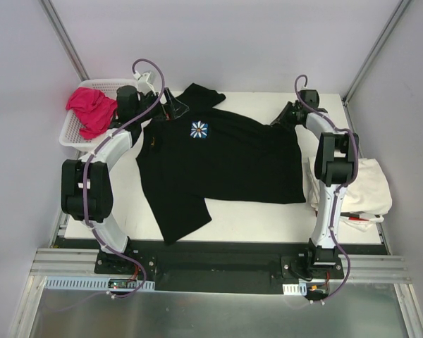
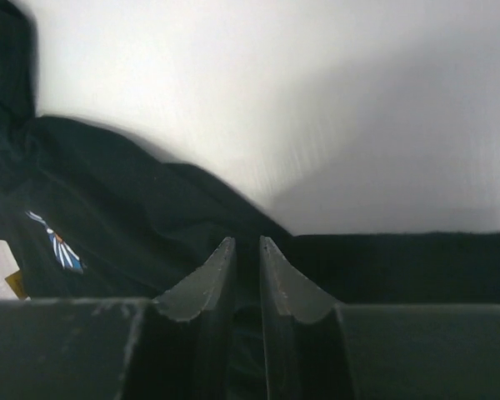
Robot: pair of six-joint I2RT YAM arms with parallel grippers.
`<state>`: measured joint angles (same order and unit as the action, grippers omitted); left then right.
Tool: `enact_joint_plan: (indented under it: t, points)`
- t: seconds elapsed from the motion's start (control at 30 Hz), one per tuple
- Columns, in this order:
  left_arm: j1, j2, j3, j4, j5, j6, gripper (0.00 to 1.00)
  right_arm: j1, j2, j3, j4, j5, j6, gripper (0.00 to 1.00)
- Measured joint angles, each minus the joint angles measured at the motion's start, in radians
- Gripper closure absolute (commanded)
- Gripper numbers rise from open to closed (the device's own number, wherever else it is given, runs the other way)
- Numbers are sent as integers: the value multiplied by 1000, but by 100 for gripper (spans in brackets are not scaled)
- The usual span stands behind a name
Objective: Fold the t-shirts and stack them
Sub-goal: Flatten out the tshirt
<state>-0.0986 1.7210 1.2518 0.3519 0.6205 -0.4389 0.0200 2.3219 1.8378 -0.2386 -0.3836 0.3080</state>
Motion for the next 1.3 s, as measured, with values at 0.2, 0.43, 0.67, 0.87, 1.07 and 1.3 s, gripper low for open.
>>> enact_joint_plan:
  t: [0.2,0.43,0.67,0.87,1.07,1.3]
  points:
    - [0,-8,0,-11,5,28,1,5,-105,-112,22,-34,23,75]
    - [-3,-8,0,-18,27,28,1,23,-282,-287,130,-84,82,70]
    - [-20,-8,0,-21,60,31,1,30,-305,-381,154,-85,95,53]
    - [-27,-8,11,-44,151,55,1,-22,-281,-345,167,-67,83,48]
    - [-34,-8,12,-62,188,78,1,-127,-237,-279,164,-30,71,47]
    - [-34,-8,12,-71,190,93,1,-192,-232,-278,142,11,54,47]
